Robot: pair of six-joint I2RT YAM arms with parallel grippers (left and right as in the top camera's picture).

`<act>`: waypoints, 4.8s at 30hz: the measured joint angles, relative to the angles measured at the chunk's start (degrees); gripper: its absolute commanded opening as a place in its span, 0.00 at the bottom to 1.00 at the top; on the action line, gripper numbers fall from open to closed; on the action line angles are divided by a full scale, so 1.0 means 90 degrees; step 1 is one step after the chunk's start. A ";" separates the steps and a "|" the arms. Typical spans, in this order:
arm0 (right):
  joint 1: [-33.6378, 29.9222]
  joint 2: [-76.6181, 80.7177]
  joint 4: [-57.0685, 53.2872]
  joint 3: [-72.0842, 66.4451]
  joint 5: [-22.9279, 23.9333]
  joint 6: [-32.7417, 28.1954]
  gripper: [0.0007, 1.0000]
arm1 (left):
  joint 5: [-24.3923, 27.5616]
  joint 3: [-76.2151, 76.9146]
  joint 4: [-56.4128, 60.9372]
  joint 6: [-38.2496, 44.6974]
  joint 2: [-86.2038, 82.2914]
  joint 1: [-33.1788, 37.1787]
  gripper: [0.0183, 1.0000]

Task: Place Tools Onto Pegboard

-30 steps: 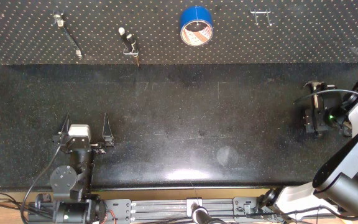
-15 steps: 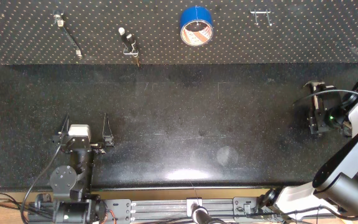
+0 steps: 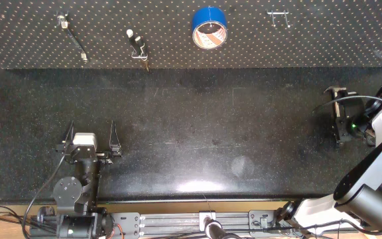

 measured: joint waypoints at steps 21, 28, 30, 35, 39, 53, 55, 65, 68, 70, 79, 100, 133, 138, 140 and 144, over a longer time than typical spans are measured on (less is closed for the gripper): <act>0.0000 0.0000 0.0005 0.0000 -0.0085 0.0381 0.34 | 0.0000 0.0000 0.0000 -0.0002 0.0000 0.0000 1.00; 0.0000 0.0017 0.0005 0.0000 -0.0036 0.0379 0.27 | 0.0000 0.0000 0.0000 0.0000 0.0000 0.0000 1.00; 0.0000 0.0056 0.0005 0.0000 -0.0034 0.0379 0.25 | 0.0000 0.0000 0.0000 0.0000 0.0000 0.0000 1.00; 0.0000 0.0078 0.0019 0.0000 -0.0012 0.0372 0.23 | 0.0000 0.0000 0.0000 0.0000 0.0000 0.0000 1.00; 0.0000 0.0078 0.0019 0.0000 -0.0012 0.0250 0.22 | 0.0000 0.0000 0.0000 0.0000 0.0000 0.0000 1.00; 0.0000 0.0078 0.0005 0.0000 0.0010 0.0036 0.14 | 0.0000 0.0000 0.0000 0.0000 0.0000 0.0000 1.00; 0.0000 0.0078 0.0005 0.0000 0.0010 0.0036 0.13 | 0.0000 0.0000 0.0000 0.0000 0.0000 0.0000 1.00; 0.0000 0.0078 0.0005 0.0000 0.0010 0.0036 0.12 | 0.0000 0.0000 0.0000 0.0000 0.0000 0.0000 1.00; 0.0000 0.0078 0.0002 0.0000 0.0010 0.0036 0.12 | 0.0000 0.0000 0.0000 0.0000 0.0000 0.0000 1.00; 0.0000 0.0078 0.0002 0.0000 0.0010 0.0039 0.12 | 0.0000 0.0000 0.0000 0.0000 0.0000 0.0000 1.00; 0.0000 0.0078 0.0002 0.0000 0.0010 0.0039 0.08 | 0.0000 0.0000 0.0000 0.0000 0.0000 0.0000 1.00; 0.0000 -0.0019 -0.0238 0.0000 -0.0279 0.0335 0.08 | 0.0000 0.0000 0.0000 0.0000 0.0000 0.0000 1.00; 0.1336 -0.2965 0.0418 -0.0041 -0.2528 0.2900 0.07 | 0.0000 0.0000 0.0000 0.0000 0.0000 0.0000 0.99; 0.1785 -0.3198 0.0629 -0.0041 -0.2528 0.3245 0.07 | 0.0000 0.0000 0.0000 0.0000 0.0000 0.0000 1.00; 0.1953 -0.3218 0.0850 -0.0041 -0.2472 0.3356 0.07 | 0.0000 0.0000 0.0000 0.0000 0.0000 0.0000 1.00; 0.2443 -0.3344 0.1224 -0.0041 -0.2130 0.3531 0.08 | 0.0000 0.0000 0.0000 0.0000 0.0000 0.0000 1.00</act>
